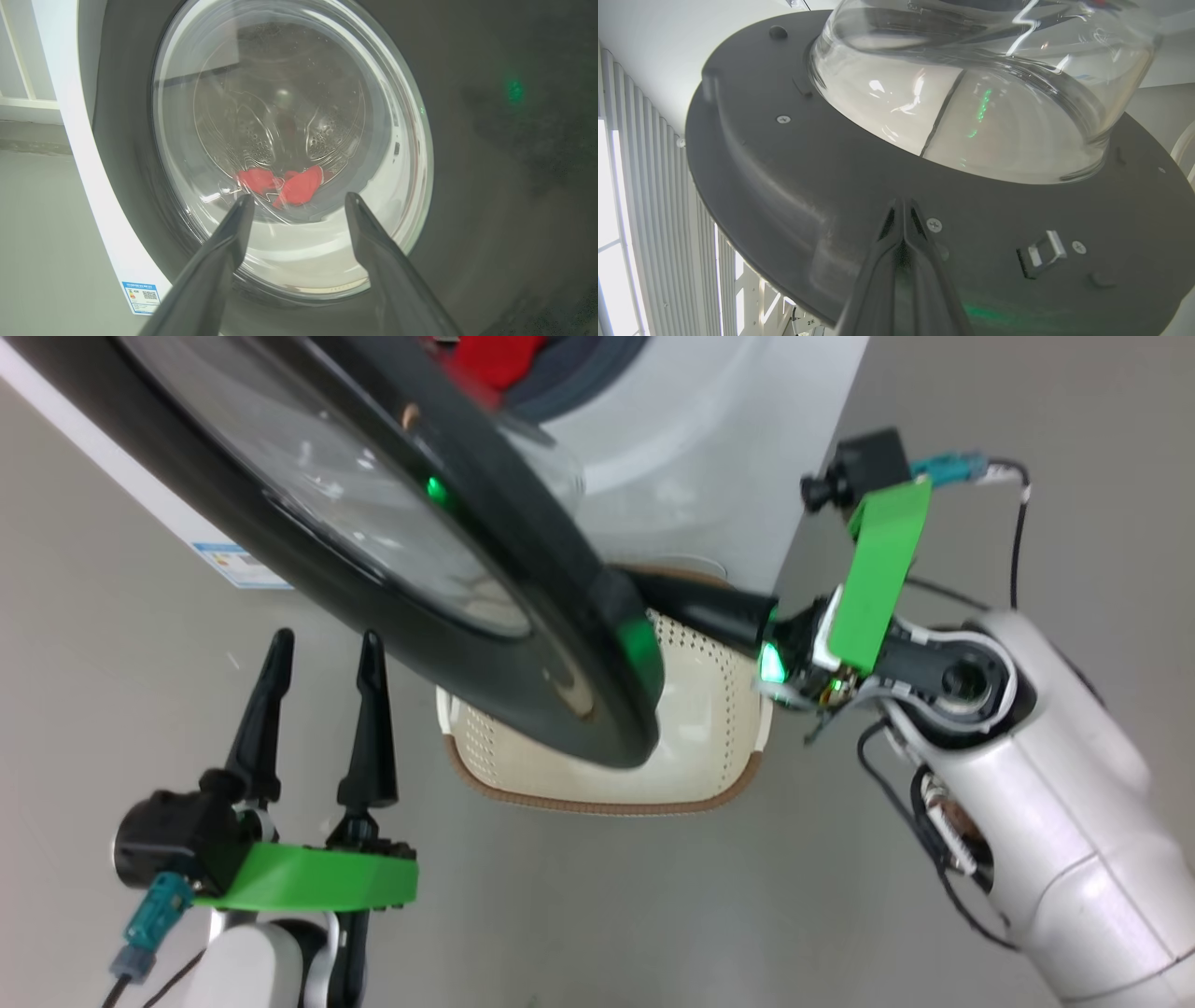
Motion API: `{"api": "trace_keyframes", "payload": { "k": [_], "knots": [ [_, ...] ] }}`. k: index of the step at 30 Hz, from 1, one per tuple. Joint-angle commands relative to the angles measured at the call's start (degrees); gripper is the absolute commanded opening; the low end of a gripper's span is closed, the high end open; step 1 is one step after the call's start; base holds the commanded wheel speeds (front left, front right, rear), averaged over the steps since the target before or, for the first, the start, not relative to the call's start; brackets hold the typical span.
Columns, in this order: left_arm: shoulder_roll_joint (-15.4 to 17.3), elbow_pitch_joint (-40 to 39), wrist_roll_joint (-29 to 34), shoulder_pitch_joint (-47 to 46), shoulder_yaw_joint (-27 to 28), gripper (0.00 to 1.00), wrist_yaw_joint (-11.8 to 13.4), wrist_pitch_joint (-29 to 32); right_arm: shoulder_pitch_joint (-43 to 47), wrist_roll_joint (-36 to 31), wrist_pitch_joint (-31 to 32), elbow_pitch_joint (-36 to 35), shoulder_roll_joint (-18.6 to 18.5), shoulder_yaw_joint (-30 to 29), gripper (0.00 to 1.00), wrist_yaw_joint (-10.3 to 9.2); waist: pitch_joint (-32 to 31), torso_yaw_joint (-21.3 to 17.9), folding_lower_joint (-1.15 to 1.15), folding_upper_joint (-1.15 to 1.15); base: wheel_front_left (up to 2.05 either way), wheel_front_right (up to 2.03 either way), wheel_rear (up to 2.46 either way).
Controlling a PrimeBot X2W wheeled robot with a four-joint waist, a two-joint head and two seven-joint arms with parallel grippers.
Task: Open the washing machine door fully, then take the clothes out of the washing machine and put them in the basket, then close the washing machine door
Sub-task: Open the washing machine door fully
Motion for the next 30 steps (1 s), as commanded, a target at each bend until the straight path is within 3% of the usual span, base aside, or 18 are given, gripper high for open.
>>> {"api": "trace_keyframes", "payload": {
  "k": [1, 30],
  "knots": [
    [1.03, -0.97, -0.38, 1.36, 2.02, 1.00, 0.47, -0.28, 2.26, 0.78, 0.94, -2.40, 1.09, 1.07, 0.00, 0.39, -1.90, 1.20, 0.00, 0.00, 0.00, 0.00, 0.00],
    [1.03, 2.63, -1.09, 6.99, 0.31, 1.00, 1.00, -0.28, 11.77, 2.43, 0.99, -1.99, 2.63, 4.97, 0.00, 0.39, -11.47, 11.07, 0.00, 0.00, 0.00, 0.00, 0.00]
  ]
}}
